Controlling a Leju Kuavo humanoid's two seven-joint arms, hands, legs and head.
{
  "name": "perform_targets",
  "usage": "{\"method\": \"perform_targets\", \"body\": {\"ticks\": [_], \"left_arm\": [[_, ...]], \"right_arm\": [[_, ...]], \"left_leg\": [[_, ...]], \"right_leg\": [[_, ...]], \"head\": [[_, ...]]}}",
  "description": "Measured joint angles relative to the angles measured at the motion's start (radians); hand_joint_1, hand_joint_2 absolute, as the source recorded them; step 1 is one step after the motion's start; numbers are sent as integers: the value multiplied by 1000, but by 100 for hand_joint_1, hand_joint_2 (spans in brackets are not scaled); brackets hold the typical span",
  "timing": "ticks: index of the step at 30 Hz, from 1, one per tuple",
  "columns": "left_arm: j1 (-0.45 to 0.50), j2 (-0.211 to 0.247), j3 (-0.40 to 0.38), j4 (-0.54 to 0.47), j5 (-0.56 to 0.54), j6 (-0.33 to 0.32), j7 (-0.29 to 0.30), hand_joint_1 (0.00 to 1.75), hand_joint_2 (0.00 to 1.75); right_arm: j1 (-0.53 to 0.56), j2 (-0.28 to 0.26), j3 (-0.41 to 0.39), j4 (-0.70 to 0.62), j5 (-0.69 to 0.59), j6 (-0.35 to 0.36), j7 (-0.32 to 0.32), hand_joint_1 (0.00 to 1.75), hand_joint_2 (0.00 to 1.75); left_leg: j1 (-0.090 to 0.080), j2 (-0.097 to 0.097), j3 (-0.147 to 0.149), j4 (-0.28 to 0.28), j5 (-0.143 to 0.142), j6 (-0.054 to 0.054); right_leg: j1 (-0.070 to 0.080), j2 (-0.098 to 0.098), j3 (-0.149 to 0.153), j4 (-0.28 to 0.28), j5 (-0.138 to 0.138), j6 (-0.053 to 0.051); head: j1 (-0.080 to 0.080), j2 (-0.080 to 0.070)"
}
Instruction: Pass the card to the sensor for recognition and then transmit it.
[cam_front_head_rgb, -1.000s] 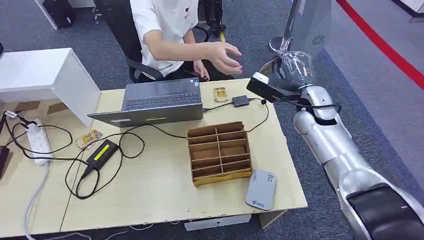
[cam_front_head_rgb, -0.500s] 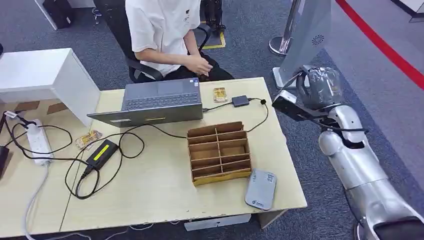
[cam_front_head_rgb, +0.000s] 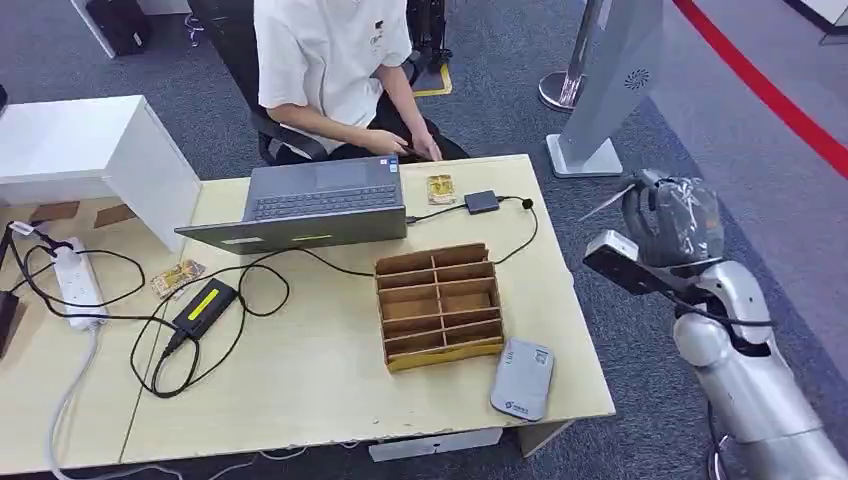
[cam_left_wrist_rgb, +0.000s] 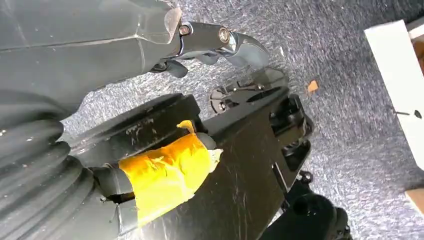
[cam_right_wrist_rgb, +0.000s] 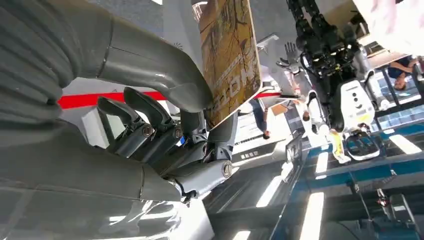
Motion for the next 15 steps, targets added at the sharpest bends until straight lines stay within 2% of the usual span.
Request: {"method": "perform_targets", "body": {"ticks": [7,15], "left_arm": [[3,1,35,0,24,8,-5,0,175],[4,1,62,0,53,17,-6,0,175]], "right_arm": [[148,-8,-66,-119,-16,-2,-32,175,175],[219,-8,-104,-177,-18,-2,-48,175,175]], "left_leg": [[0,0,0,0,0,0],[0,0,0,0,0,0]], "right_leg": [[0,0,0,0,0,0],[0,0,0,0,0,0]], "head": [[0,0],[0,0]]}}
